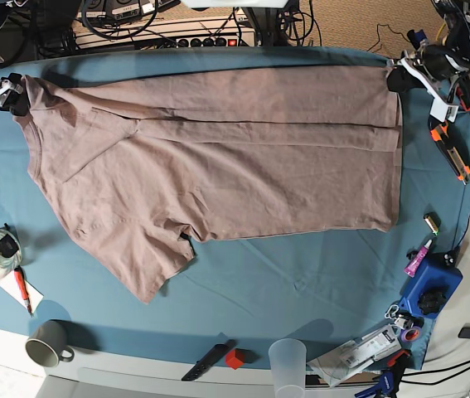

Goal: Fold the T-shirt properly
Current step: 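Release the edge and lift both grippers from the shirt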

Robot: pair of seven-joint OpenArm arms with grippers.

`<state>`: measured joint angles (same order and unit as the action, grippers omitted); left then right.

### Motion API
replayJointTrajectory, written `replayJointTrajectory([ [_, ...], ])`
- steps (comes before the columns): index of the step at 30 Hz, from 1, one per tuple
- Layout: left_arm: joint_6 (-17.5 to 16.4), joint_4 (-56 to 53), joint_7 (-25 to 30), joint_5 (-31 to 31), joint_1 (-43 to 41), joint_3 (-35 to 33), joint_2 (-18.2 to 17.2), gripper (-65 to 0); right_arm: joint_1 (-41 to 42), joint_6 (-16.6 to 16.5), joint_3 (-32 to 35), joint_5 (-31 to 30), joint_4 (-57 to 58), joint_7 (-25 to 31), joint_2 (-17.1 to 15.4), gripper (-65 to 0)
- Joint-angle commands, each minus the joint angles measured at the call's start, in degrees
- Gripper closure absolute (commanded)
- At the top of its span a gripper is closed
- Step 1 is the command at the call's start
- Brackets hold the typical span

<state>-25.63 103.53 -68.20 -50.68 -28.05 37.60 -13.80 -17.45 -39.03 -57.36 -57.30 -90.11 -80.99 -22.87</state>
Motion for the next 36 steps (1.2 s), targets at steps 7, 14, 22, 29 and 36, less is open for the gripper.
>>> replayJointTrajectory([
  [7,0.2,0.6,-0.8,3.5,-0.3,0.4,-3.9,0.0,0.2,-0.2,-0.5,-1.2,-1.0,1.0,-1.6,-27.7],
  [14,0.3,0.6,-0.9,3.8,0.1,0.4,-4.3,0.0,0.1,-1.0,-3.0,-6.3,-1.0,1.0,-1.6,-27.7],
  [22,0.3,0.8,-2.6,3.5,0.3,0.4,-4.3,0.0,-1.0,-1.0,-6.3,-9.3,-1.0,1.0,-1.9,-27.7],
  [29,2.2,1.7,-3.7,3.4,0.3,0.4,-4.3,0.0,-0.6,-1.0,-6.5,-9.3,-1.0,1.0,-1.9,-27.7],
  [36,-0.2,5.9,-3.7,3.3,0.3,0.4,-4.3,-24.8,-0.1,-1.0,-6.5,-9.3,-1.0,1.0,-1.9,-27.7],
])
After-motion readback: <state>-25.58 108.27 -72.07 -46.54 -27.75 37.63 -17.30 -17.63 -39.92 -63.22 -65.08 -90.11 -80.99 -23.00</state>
